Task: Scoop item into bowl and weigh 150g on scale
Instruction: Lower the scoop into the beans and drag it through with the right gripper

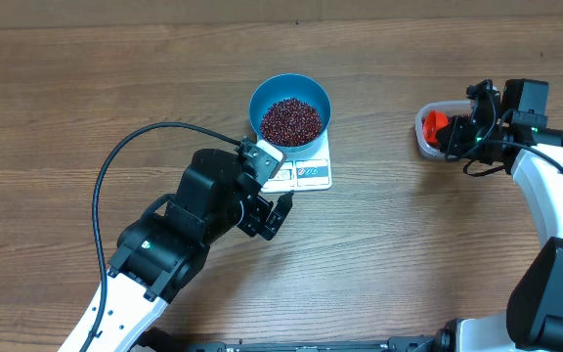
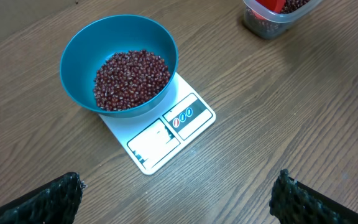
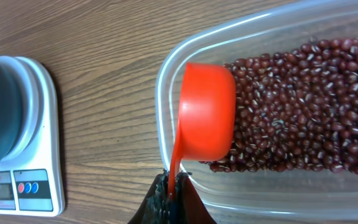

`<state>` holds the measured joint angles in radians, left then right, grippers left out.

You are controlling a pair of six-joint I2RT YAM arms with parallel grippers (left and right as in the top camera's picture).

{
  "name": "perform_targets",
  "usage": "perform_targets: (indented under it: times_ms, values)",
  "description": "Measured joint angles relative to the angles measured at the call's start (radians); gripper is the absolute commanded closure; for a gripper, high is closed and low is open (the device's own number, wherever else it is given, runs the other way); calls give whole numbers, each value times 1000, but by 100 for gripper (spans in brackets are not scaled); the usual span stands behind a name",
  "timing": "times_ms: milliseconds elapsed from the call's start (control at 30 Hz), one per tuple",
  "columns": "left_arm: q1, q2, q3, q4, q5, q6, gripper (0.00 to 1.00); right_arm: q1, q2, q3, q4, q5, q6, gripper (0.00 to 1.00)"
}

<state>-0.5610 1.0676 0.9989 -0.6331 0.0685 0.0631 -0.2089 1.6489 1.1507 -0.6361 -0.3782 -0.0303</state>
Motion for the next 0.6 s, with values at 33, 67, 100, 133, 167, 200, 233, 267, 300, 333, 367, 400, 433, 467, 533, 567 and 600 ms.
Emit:
perform_targets:
  times_ms: [33,67,100,133,167,200,233,267,300,333,367,400,433,467,533,567,600]
  values:
    - [0,0,0,0,0,0,1,0,0,0,1,-7,-5,96]
    - [0,0,0,0,0,0,0,-1,0,0,0,-11,-8,96]
    - [0,0,0,0,0,0,0,-1,0,0,0,-14,-11,96]
    - [0,0,0,0,0,0,1,-1,0,0,0,-15,-13,96]
    - [0,0,0,0,0,0,1,-1,0,0,0,-17,-15,96]
    - [0,0,0,0,0,0,1,-1,0,0,0,-18,-16,96]
    - [0,0,0,0,0,0,0,-1,0,0,1,-18,-19,96]
    - [0,0,0,0,0,0,1,-1,0,0,4,-19,-19,96]
    - [0,0,0,0,0,0,0,-1,0,0,8,-19,-20,96]
    - [0,0,0,0,0,0,1,-1,0,0,12,-19,-22,96]
    - [0,0,0,0,0,0,1,-2,0,0,15,-21,-23,96]
    - [0,0,0,0,0,0,1,-5,0,0,18,-24,-22,96]
    - [0,0,0,0,0,0,1,-8,0,0,18,-26,-22,96]
    - [0,0,0,0,0,0,0,-11,0,0,19,-27,-22,96]
    - [0,0,0,0,0,0,1,-21,0,0,18,-37,-22,96]
    - [0,0,0,0,0,0,0,-27,0,0,16,-42,-23,96]
    - [0,0,0,0,0,0,0,-30,0,0,14,-47,-22,96]
